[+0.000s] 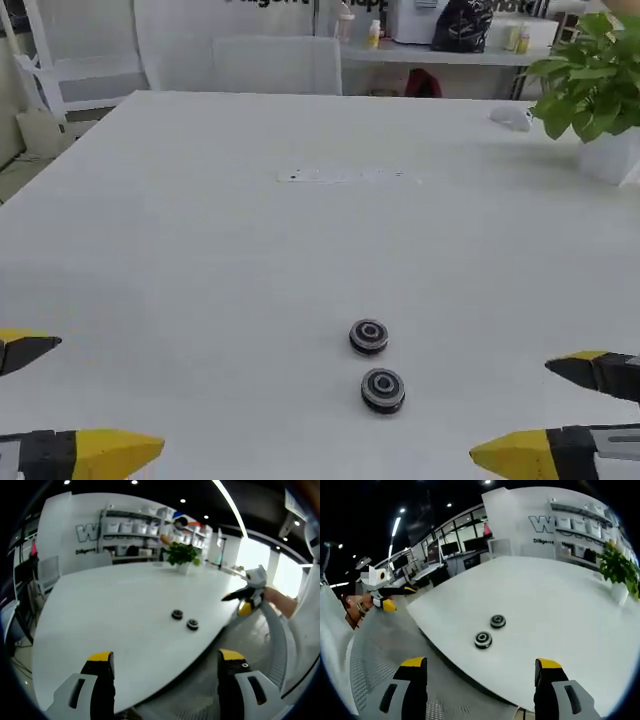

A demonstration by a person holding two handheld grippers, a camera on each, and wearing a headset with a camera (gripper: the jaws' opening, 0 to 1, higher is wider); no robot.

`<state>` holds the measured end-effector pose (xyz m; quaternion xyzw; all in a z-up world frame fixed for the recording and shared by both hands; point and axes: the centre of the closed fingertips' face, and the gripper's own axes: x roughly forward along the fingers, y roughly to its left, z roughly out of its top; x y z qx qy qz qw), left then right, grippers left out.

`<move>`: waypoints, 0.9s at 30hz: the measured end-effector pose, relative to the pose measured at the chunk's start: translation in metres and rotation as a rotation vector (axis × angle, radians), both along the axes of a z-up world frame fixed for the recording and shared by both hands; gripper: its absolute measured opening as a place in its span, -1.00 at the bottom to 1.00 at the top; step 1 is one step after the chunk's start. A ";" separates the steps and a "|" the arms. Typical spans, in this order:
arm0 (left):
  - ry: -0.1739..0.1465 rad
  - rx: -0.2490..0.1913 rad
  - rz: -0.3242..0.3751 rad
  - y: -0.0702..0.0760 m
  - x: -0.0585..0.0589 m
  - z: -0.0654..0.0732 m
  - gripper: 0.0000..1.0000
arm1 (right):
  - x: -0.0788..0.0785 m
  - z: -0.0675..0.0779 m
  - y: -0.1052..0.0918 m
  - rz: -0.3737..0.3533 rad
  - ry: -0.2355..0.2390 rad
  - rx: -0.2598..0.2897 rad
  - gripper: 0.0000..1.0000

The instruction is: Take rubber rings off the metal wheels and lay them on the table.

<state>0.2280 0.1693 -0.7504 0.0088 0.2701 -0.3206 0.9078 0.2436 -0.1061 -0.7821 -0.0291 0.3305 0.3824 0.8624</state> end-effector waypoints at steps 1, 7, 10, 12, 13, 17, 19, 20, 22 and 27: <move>0.001 -0.003 0.001 0.000 0.000 0.000 0.77 | 0.000 0.000 0.000 0.002 0.005 0.006 0.69; -0.001 -0.010 0.002 0.001 0.001 0.000 0.76 | -0.001 -0.001 0.001 0.010 0.013 0.008 0.71; 0.007 -0.017 0.004 0.000 0.000 0.000 0.76 | -0.002 -0.001 0.002 0.012 0.020 0.015 0.71; 0.007 -0.020 0.004 0.001 0.001 0.000 0.76 | -0.002 -0.001 0.002 0.014 0.021 0.017 0.72; 0.007 -0.021 0.003 0.001 0.001 0.000 0.77 | -0.002 -0.001 0.002 0.014 0.022 0.017 0.72; 0.010 -0.026 0.003 0.000 0.001 0.000 0.77 | -0.002 -0.001 0.003 0.017 0.025 0.019 0.73; 0.011 -0.029 0.003 0.000 0.001 0.000 0.77 | -0.002 -0.001 0.003 0.019 0.028 0.021 0.74; 0.011 -0.031 0.004 0.000 0.001 0.000 0.77 | -0.002 -0.001 0.003 0.020 0.029 0.022 0.74; 0.011 -0.034 0.005 0.000 0.001 0.000 0.78 | -0.003 -0.001 0.003 0.023 0.031 0.023 0.75; 0.014 -0.039 -0.001 0.001 0.001 -0.001 0.80 | -0.002 -0.001 0.003 0.021 0.027 0.026 0.75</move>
